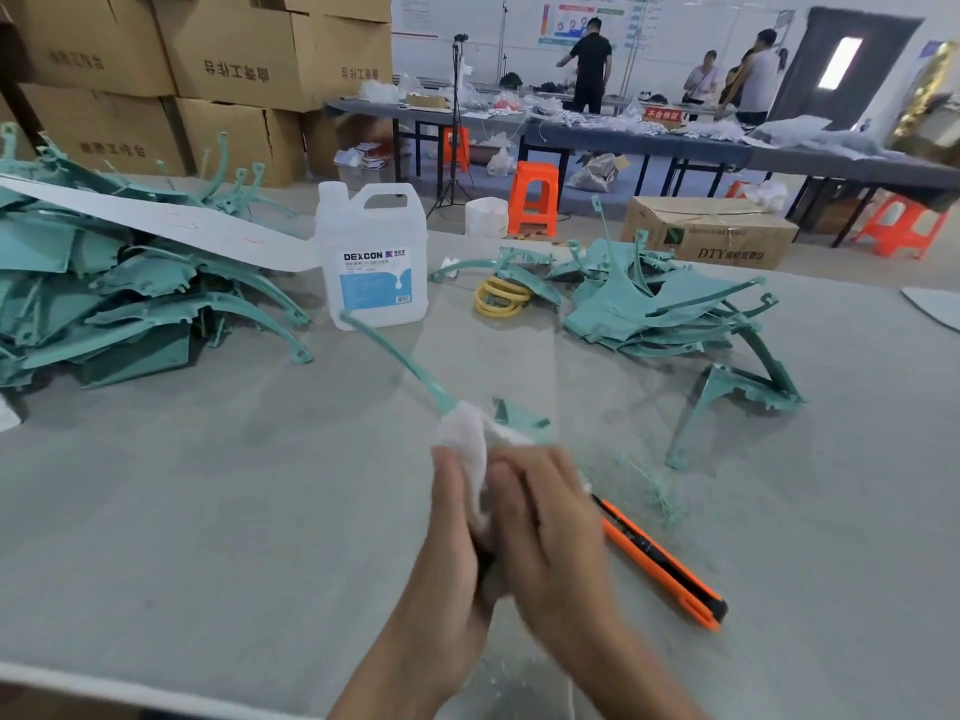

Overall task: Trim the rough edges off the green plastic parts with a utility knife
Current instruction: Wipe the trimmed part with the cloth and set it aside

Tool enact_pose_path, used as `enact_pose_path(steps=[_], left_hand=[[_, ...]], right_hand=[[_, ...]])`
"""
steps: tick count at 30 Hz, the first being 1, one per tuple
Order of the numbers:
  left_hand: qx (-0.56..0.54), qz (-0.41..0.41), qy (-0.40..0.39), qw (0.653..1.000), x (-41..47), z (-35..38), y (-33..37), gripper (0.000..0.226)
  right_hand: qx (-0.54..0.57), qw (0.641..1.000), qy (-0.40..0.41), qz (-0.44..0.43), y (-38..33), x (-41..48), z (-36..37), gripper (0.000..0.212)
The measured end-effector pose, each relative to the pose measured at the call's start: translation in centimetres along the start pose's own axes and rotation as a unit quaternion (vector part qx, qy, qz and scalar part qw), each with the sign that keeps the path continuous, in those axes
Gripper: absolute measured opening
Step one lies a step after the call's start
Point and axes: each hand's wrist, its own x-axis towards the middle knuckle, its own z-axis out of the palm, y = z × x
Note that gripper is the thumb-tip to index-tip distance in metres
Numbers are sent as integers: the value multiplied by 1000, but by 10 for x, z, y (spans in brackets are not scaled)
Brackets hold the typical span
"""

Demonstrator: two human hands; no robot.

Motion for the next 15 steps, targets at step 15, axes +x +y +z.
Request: enact_pose_path(steps=[15], left_hand=[[3, 56, 19, 998, 2, -4, 0, 45]], right_hand=[[-77, 990, 22, 118, 33, 35, -2, 16]])
